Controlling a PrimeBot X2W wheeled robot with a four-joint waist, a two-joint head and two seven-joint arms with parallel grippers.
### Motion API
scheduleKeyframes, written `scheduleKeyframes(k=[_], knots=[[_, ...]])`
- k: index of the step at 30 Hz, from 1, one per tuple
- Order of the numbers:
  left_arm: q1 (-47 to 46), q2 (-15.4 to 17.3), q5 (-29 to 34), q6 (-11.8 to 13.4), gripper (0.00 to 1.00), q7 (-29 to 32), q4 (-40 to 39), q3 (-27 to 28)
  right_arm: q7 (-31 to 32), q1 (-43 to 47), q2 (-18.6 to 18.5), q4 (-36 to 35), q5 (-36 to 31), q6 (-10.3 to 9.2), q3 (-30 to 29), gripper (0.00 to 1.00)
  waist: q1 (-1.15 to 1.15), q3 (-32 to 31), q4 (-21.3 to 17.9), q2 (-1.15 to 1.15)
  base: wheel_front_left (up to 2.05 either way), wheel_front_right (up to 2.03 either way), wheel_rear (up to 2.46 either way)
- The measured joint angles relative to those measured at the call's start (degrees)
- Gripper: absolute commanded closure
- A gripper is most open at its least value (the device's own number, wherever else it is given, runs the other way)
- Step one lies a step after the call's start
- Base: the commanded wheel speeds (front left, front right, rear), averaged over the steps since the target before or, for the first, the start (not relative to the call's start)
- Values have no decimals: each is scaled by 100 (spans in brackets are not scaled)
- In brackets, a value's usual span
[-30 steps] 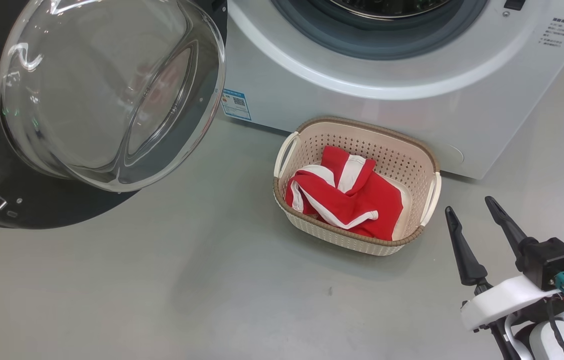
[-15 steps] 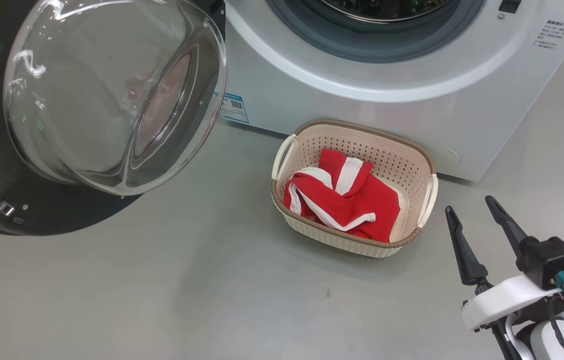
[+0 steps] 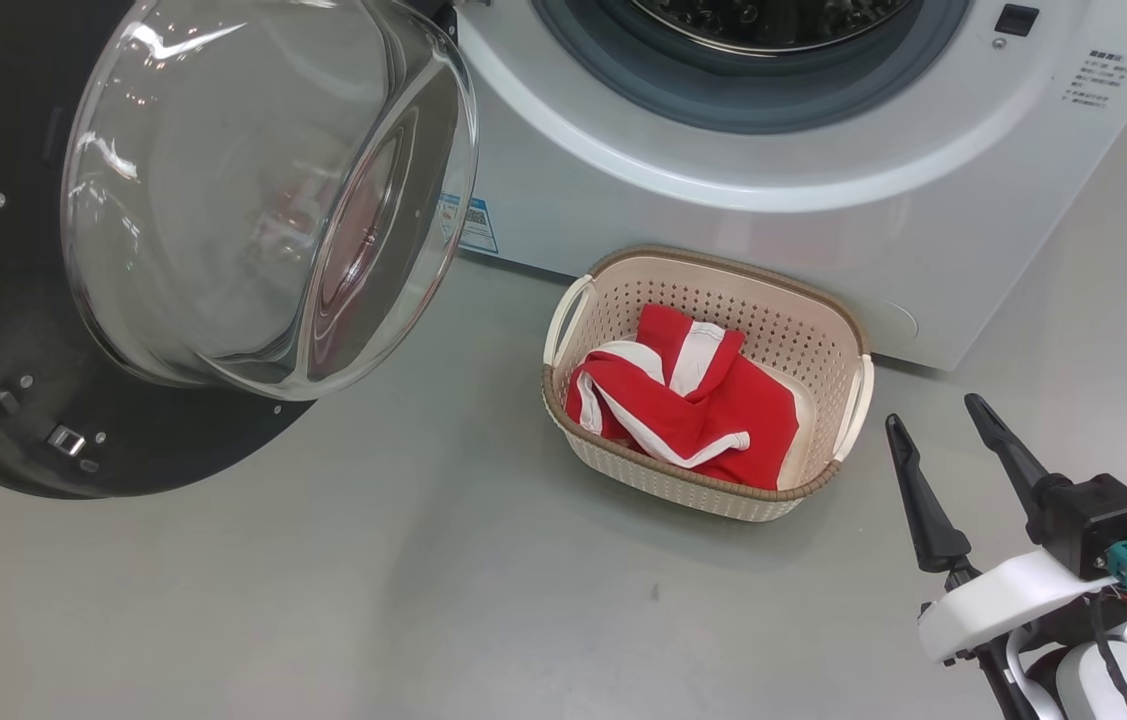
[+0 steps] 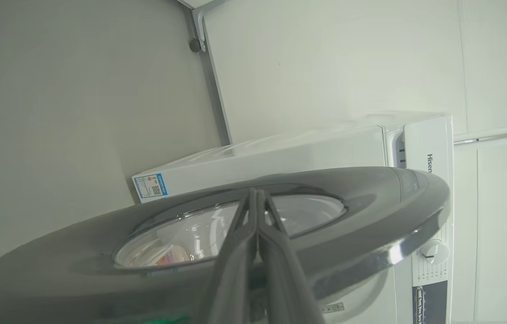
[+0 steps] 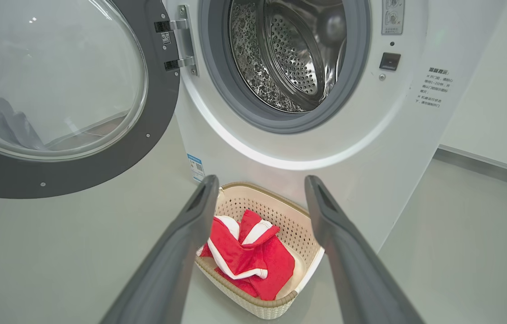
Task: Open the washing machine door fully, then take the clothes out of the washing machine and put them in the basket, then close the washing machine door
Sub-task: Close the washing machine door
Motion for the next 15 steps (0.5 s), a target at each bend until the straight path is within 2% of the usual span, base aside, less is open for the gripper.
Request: scheduleKeyframes(k=[7,15], knots=[[160,12,-124,-144,100,256,-25,80,-10,0,47,13,32,-9,16,0,0,-35,-54,0,0,0,0],[480,-3,-318,-417,100,460,-141,154,-134,3,186,90,126,-56,7,0,0,-132,-194,0,0,0,0]])
